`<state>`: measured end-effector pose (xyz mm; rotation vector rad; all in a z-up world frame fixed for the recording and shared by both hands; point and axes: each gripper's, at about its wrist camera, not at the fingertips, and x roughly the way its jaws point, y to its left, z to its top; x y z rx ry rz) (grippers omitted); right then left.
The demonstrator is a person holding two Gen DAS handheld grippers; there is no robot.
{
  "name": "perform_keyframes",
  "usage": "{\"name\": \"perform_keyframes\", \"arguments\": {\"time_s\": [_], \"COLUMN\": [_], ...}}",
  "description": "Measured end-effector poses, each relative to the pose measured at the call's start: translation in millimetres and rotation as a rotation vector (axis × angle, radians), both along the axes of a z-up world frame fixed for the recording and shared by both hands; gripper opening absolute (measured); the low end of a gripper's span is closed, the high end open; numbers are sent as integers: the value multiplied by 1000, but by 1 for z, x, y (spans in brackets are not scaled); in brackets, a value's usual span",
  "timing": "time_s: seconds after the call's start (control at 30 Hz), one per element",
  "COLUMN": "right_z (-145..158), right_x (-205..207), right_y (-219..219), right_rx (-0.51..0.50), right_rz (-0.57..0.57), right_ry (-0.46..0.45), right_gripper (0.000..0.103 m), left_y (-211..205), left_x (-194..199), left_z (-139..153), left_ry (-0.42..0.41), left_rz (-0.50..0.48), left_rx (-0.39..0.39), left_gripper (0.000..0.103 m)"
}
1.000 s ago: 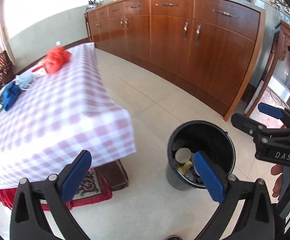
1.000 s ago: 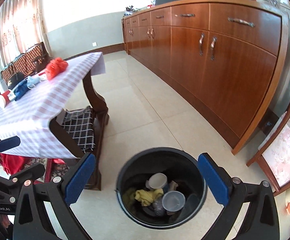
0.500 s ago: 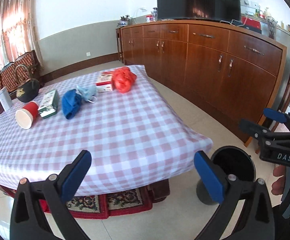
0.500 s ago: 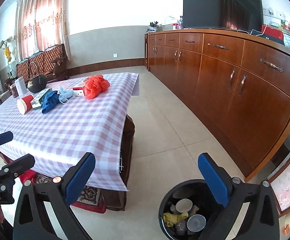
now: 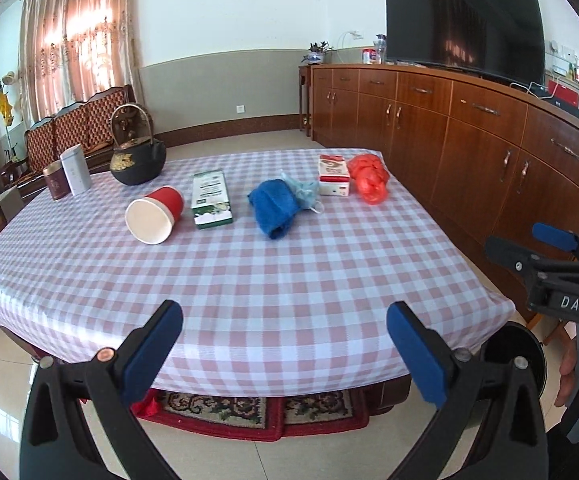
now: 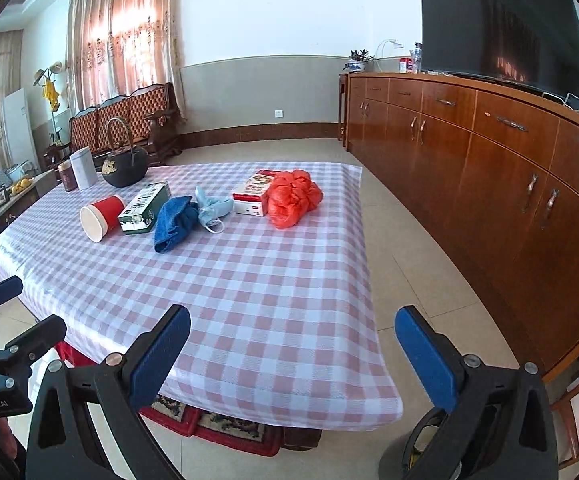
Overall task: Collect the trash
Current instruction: 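Move both empty tools back toward the table, then grasp the blue towel with the right tool while the left tool grasps the red paper cup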
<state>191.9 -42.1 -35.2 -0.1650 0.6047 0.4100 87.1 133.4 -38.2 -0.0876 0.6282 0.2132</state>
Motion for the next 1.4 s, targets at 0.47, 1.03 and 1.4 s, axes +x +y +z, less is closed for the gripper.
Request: {"name": "perform_keyframes", "arguments": {"time_s": [0.47,1.03,1.4], "right_z": [4,-17,-55], "right_x": [11,81,137], "right_y": [95,199,242], "right_rx": [16,-13,-92], "right_rz": [139,216,189], "right_ry": [-33,54,149], "right_gripper": [103,80,64], "left_y": [85,161,194], "left_x": [0,72,139], "left_z": [-18,-34,-48], "left_ry": [22,71,124], "left_rz": [123,176,154], "left_rx": [-18,-25,-39], "left_gripper": [102,102,102]}}
